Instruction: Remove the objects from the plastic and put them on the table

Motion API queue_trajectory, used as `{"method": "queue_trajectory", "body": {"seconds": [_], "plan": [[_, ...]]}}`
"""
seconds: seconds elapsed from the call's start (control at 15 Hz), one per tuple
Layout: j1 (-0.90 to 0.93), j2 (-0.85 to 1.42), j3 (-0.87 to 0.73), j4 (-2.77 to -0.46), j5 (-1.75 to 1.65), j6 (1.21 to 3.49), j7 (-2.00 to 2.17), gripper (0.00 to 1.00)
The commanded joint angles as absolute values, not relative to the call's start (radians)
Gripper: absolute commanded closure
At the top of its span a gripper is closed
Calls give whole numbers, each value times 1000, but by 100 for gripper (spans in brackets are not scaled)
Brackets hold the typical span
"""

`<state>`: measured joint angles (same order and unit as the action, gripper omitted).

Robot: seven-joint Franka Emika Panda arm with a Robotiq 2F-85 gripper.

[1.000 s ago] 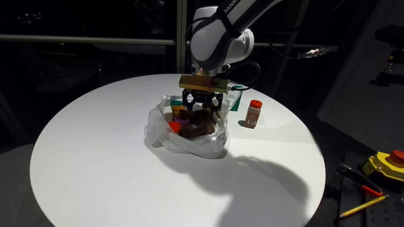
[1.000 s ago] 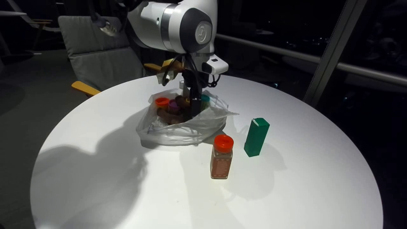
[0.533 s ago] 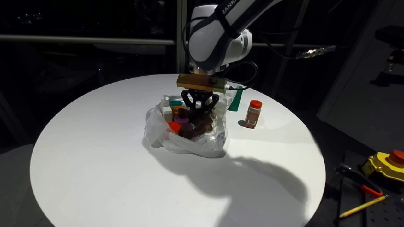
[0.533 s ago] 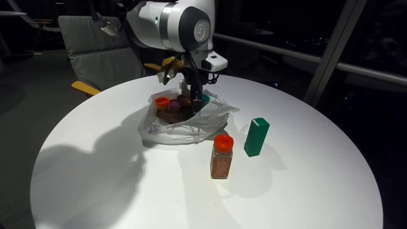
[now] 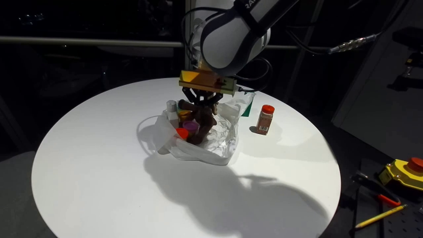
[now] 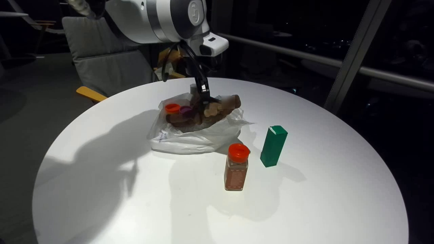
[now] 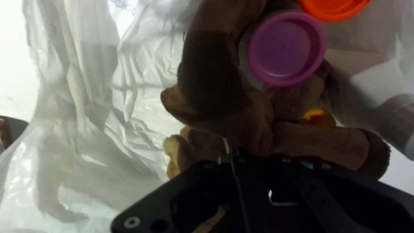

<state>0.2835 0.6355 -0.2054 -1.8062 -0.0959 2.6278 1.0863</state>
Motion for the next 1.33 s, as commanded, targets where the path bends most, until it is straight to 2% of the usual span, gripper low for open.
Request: {"method": "queue_trajectory", "body": {"seconds": [0.0,0.4,0.73,0.87,1.0,1.27], "plan": [[378,500,-307,-1958,-204,2754,1227,97],[540,305,-564,-2158,-481,2913,1581,97],[814,158,-953,-2224,-865,2939,1954,97],[922,115,-1092,-2206,-994,2877,2109,97],[983,37,-1155,-2221,-1151,2783,2257,97],[1016,-178,-1126,-2333,-1285,2468,2358,97]]}}
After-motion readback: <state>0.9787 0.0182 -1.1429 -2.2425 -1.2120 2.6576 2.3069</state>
